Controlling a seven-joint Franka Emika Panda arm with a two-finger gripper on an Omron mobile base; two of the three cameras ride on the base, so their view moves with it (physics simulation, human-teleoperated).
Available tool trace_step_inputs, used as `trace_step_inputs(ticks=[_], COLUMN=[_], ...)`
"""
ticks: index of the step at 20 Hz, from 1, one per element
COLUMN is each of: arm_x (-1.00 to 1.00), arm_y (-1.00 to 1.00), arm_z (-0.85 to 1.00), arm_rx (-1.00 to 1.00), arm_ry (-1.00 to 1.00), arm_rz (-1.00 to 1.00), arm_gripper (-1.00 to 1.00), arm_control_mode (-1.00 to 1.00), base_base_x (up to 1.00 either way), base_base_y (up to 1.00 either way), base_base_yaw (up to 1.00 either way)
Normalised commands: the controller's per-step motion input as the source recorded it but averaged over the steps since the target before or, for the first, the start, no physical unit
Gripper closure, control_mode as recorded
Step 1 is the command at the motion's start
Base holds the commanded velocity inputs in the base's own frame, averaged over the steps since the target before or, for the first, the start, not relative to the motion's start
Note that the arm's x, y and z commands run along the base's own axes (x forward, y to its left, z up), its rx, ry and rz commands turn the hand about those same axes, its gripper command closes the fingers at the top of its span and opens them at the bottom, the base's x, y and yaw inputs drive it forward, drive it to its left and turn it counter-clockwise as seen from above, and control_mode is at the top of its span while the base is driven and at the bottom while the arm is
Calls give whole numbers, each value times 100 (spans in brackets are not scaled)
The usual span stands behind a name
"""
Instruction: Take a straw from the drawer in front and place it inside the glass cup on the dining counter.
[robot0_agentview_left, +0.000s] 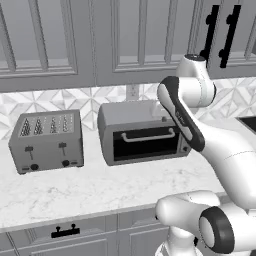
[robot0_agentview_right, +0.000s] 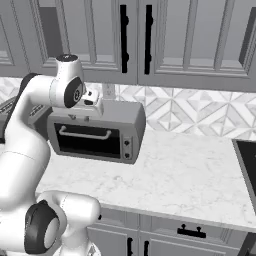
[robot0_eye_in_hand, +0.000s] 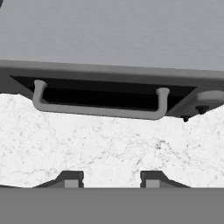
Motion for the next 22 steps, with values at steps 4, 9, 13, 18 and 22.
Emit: trace_step_inputs(ticks=[4,9,13,18,22], arm_x=[0,0,0,0,0], arm_y=[0,0,0,0,0], arm_z=[0,0,0,0,0], arm_rx=[0,0,0,0,0], arm_ry=[0,0,0,0,0], arm_rz=[0,0,0,0,0], arm_gripper=[-100,-100,-100,-100,-100], arm_control_mode=[100,100,100,100,100], base_base_x=[-17,-99,-76,-4,0], base_base_y=[0,0,-24,-74,-73], base_base_yaw=[0,0,10,54,65])
